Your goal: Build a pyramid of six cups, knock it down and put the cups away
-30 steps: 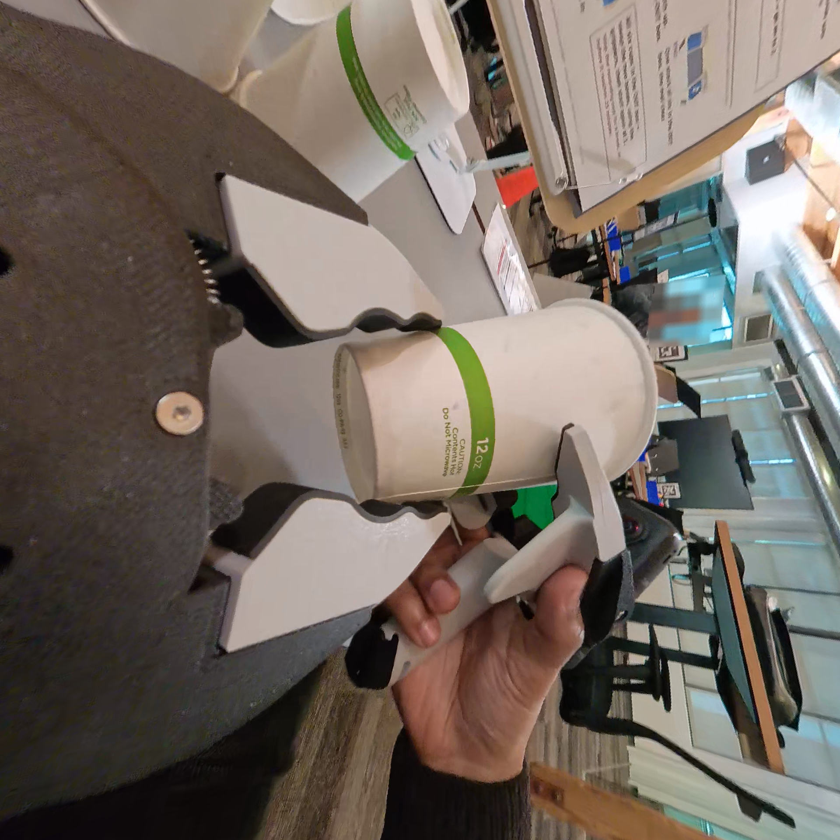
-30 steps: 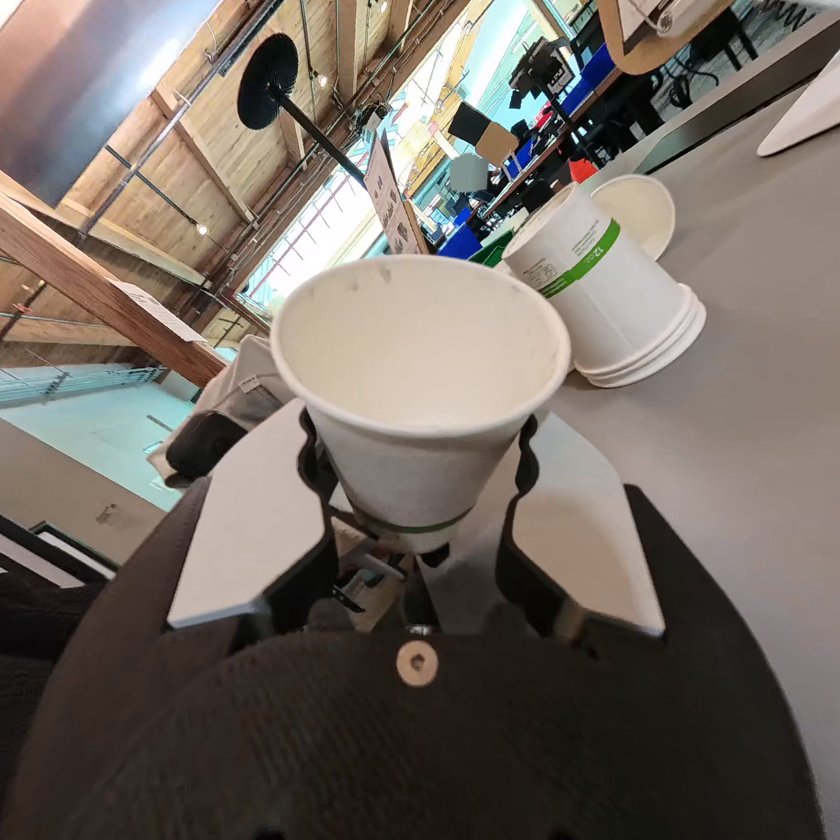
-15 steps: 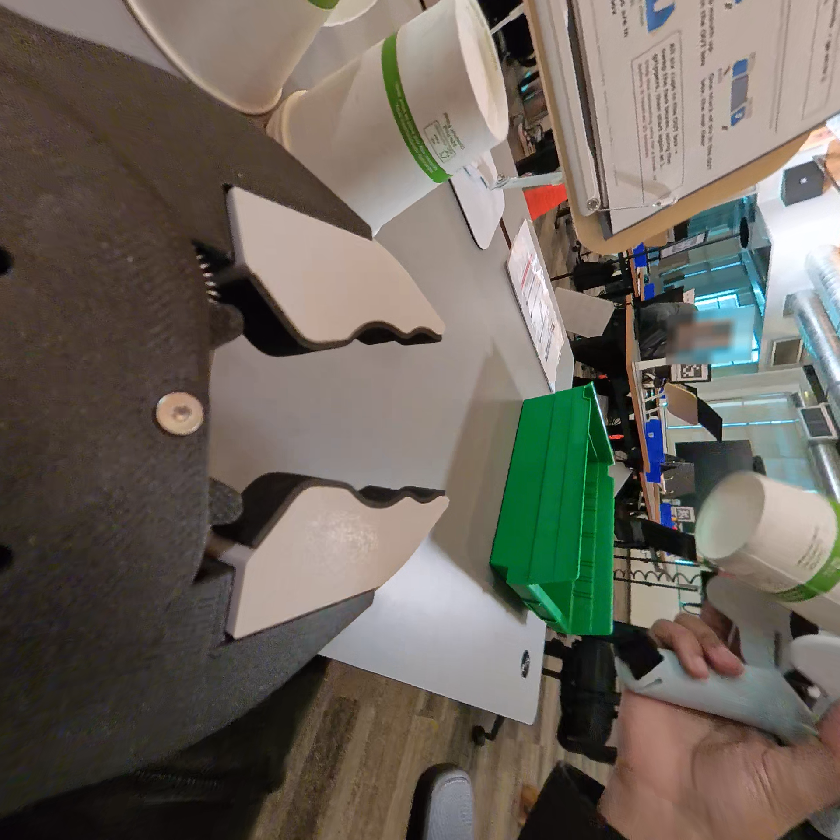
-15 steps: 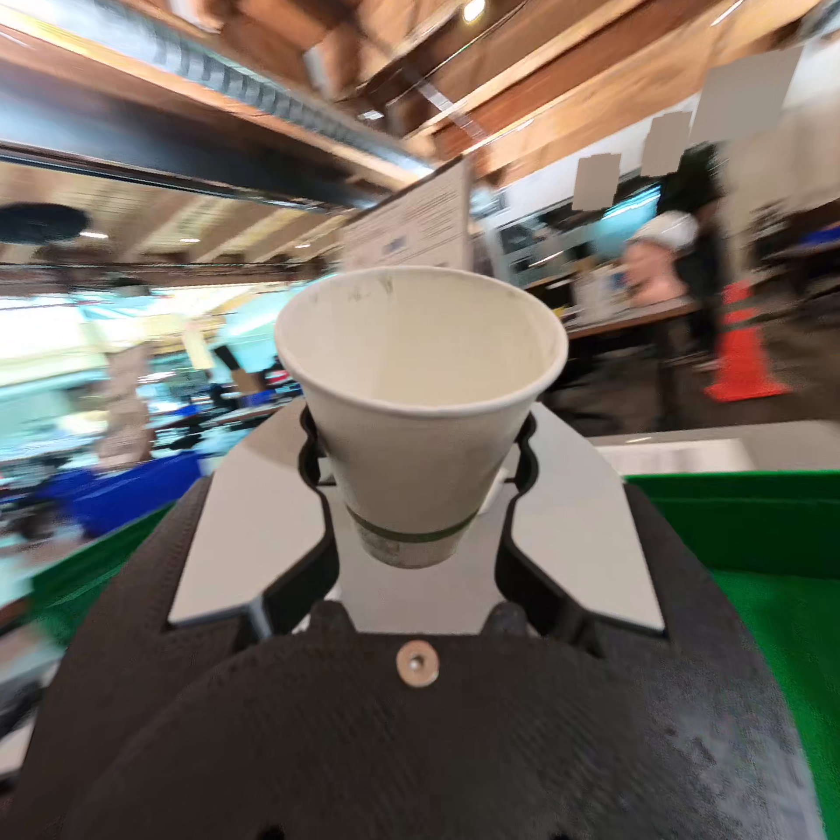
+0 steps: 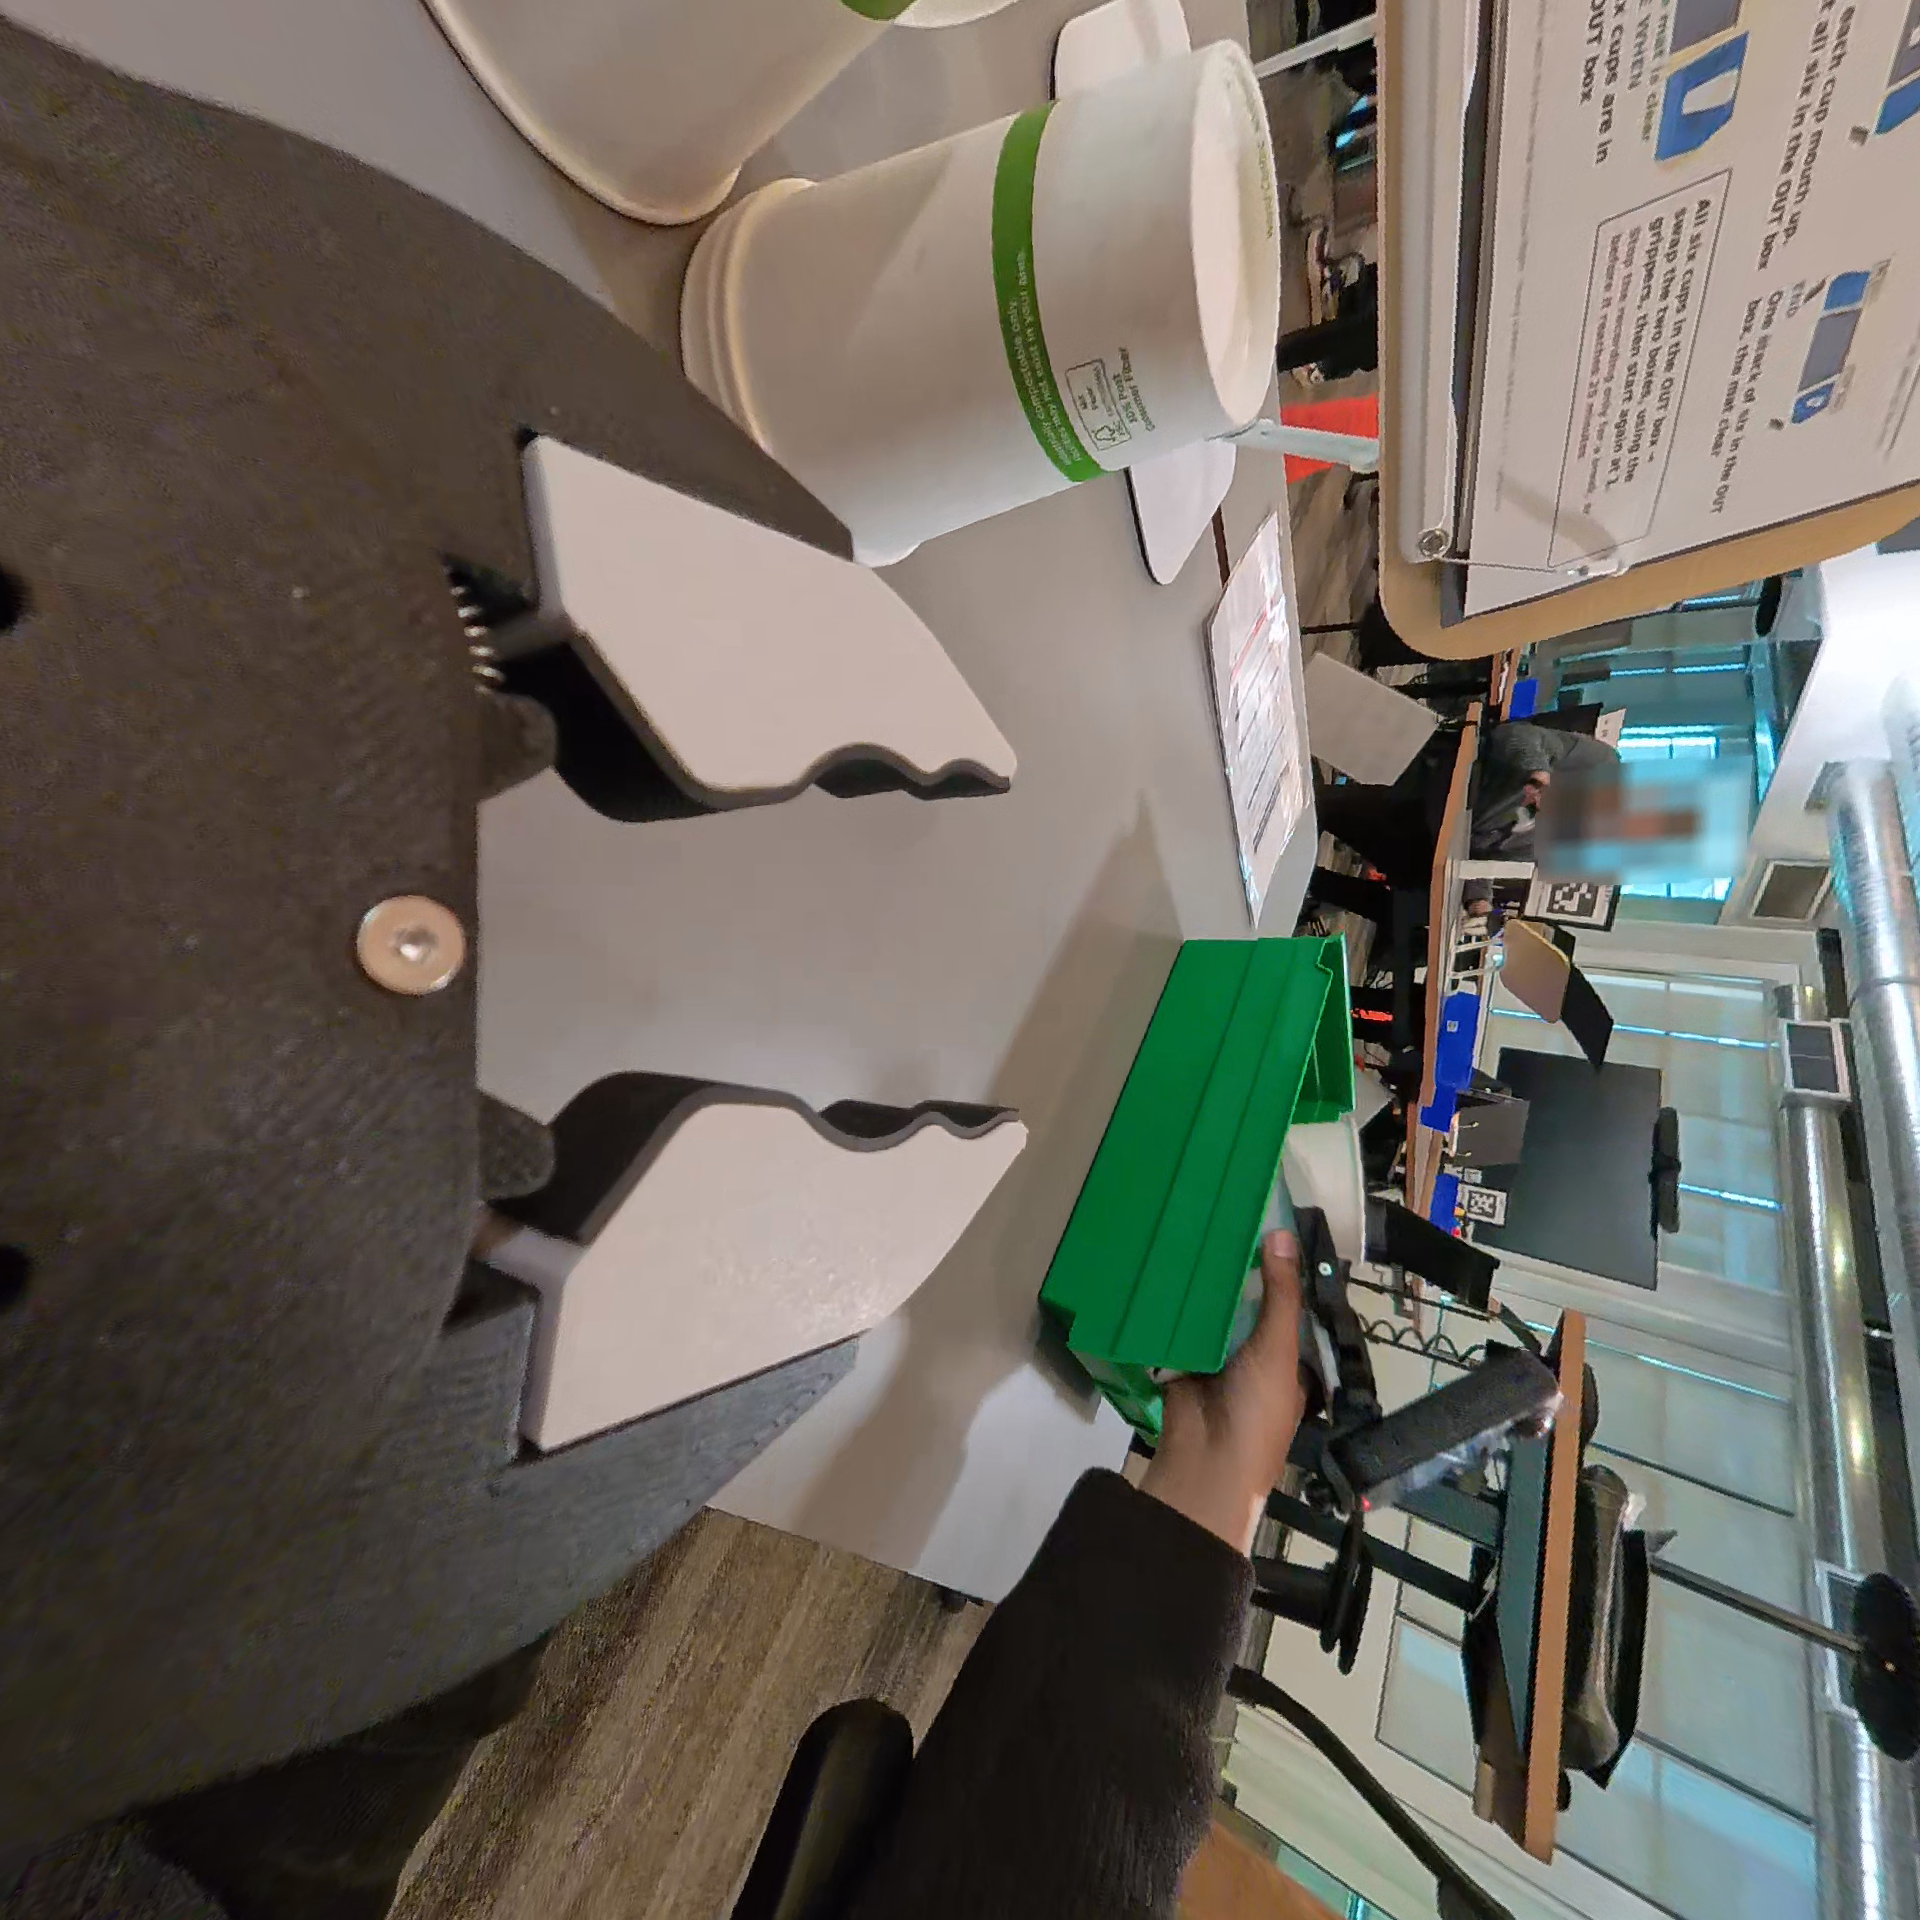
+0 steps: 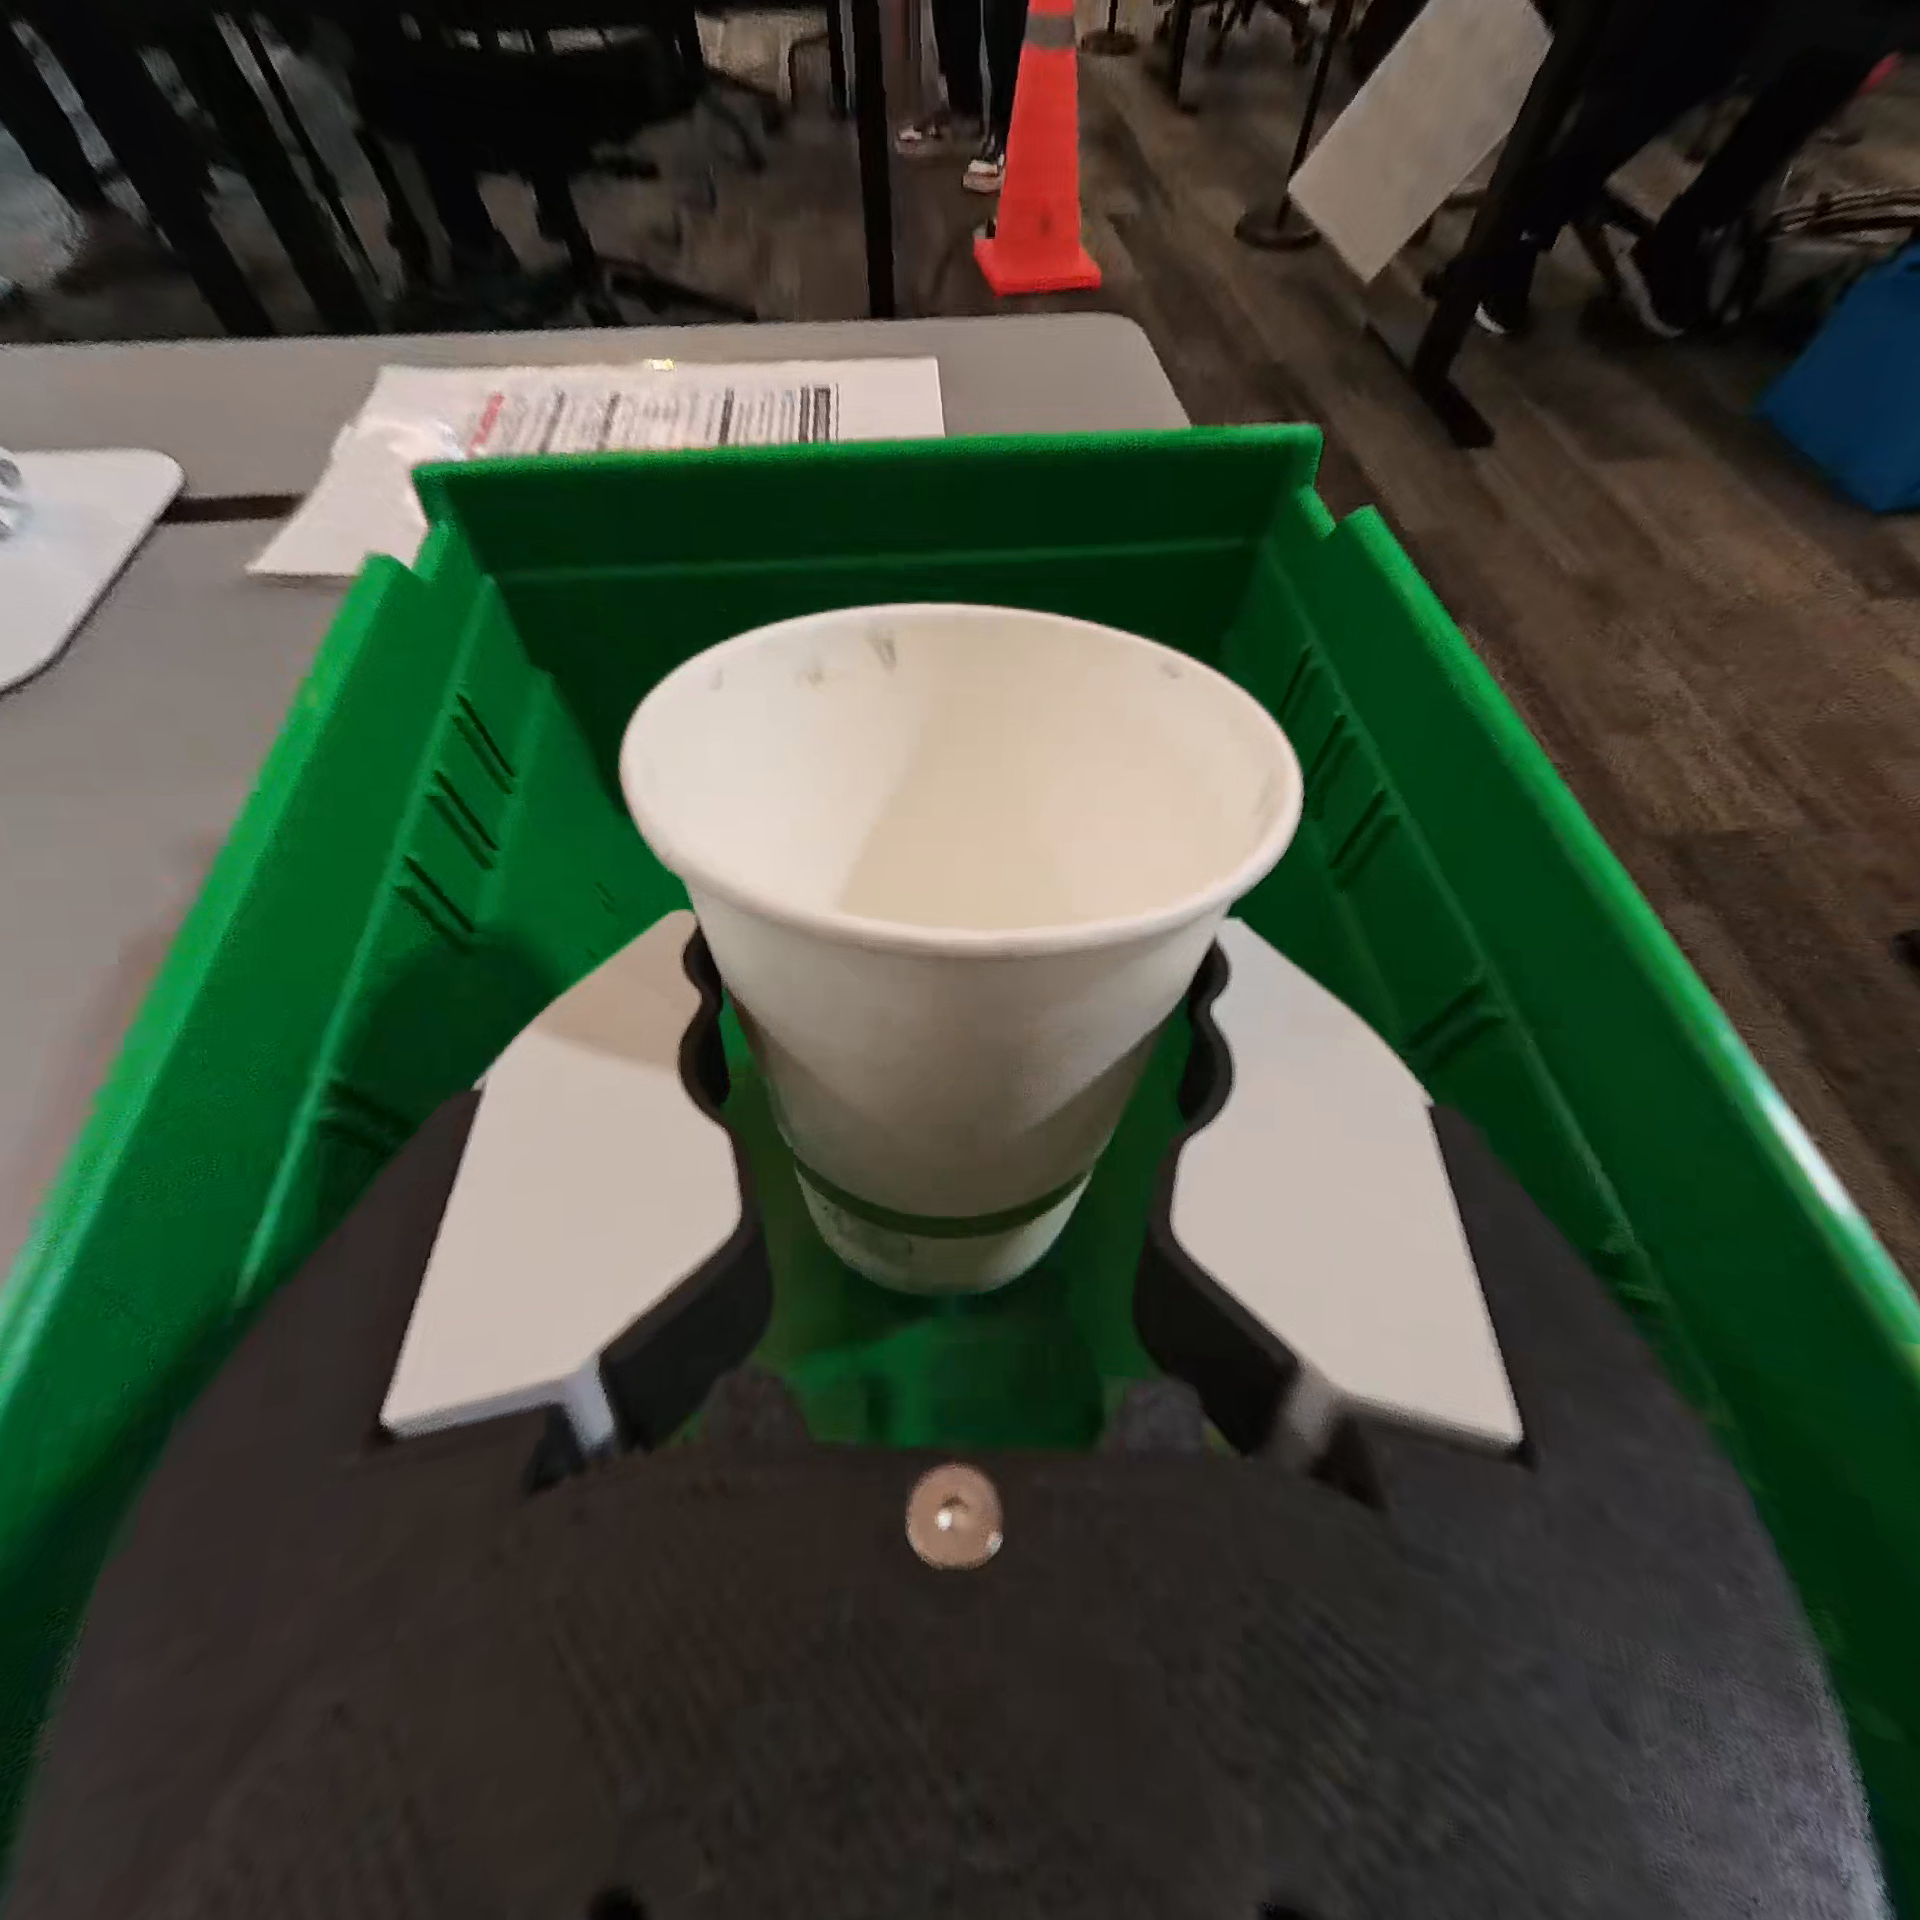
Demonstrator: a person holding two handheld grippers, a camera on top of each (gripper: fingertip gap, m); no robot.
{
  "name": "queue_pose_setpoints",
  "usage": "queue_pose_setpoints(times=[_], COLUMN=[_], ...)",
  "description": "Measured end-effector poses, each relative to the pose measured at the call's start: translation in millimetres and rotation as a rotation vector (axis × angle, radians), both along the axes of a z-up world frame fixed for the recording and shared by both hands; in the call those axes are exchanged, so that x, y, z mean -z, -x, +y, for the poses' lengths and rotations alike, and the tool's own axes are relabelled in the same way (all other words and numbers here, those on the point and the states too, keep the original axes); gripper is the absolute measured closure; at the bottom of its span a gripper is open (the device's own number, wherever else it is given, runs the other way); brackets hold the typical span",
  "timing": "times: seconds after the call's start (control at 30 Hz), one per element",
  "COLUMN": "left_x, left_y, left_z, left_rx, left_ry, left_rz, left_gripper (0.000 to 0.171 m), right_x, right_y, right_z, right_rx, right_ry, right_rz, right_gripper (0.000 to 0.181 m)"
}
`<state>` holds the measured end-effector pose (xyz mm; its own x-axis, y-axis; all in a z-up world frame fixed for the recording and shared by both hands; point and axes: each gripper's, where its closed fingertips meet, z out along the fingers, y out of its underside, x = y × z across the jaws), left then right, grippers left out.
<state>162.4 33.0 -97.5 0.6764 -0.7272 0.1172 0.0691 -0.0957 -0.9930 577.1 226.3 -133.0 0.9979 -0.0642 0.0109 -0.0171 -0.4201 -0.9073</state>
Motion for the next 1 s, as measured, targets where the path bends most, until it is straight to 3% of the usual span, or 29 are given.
queue_pose_setpoints(times=[0.17, 0.67, 1.0], left_x=[2.1, -4.1, -4.5], left_y=[-7.4, -8.5, -9.5], left_z=[-5.1, -5.0, -5.6], left_rx=[0.039, 0.022, 0.026], left_ry=[0.012, -0.048, -0.059], left_rz=[0.002, 0.037, 0.051], left_gripper=[0.115, 0.117, 0.117], right_x=[7.4, -22.9, -30.6], right_y=[-3.8, -15.0, -1.7], right_z=[-1.6, -24.1, -48.3], right_rx=[-0.016, -0.009, -0.062], right_ry=[0.035, -0.001, 0.051], right_rz=[0.009, -0.181, -0.108], right_gripper=[0.092, 0.092, 0.095])
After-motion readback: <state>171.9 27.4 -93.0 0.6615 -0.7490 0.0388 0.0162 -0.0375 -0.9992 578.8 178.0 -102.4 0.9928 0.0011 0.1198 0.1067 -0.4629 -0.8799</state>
